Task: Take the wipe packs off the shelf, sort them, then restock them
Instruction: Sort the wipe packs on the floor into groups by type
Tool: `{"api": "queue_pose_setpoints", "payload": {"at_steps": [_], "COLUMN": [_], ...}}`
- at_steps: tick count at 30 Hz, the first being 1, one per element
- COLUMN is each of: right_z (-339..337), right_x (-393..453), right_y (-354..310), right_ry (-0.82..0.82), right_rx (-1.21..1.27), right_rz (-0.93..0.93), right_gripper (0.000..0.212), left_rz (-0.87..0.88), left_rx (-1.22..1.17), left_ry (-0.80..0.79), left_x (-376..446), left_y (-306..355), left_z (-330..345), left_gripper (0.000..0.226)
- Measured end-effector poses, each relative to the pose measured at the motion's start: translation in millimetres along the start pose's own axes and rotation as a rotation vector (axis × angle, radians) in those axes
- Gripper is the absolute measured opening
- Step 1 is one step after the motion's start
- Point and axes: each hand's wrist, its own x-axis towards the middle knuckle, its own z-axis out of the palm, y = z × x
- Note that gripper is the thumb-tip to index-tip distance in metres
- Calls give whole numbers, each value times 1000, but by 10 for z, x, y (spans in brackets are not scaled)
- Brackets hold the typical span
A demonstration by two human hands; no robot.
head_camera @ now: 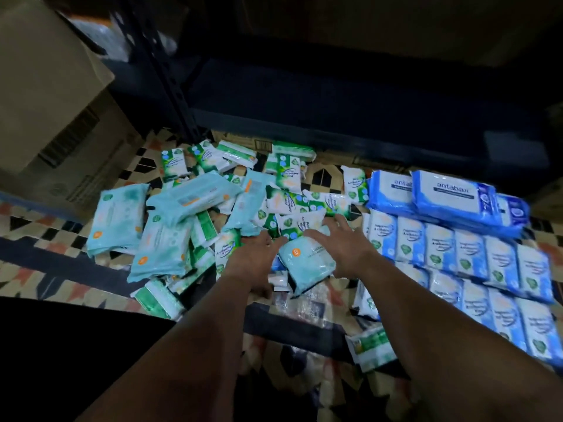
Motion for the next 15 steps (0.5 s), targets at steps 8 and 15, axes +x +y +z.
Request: {"api": "queue_pose_setpoints", "payload": {"at_steps": [8,15], "right_z": [-94,-228], "right_x": [-99,-373], "right_y": [556,737], "right_ry": [93,393], "right_rx": [718,1410], "right_rz": [82,410], "right_gripper": [83,64], "left_rz": [29,58], "left_rx": [-69,-68], "left_ry": [77,16], "left_x": [61,111], "left_y": [-96,-132], "left_z": [22,8], "left_gripper": [137,129]}}
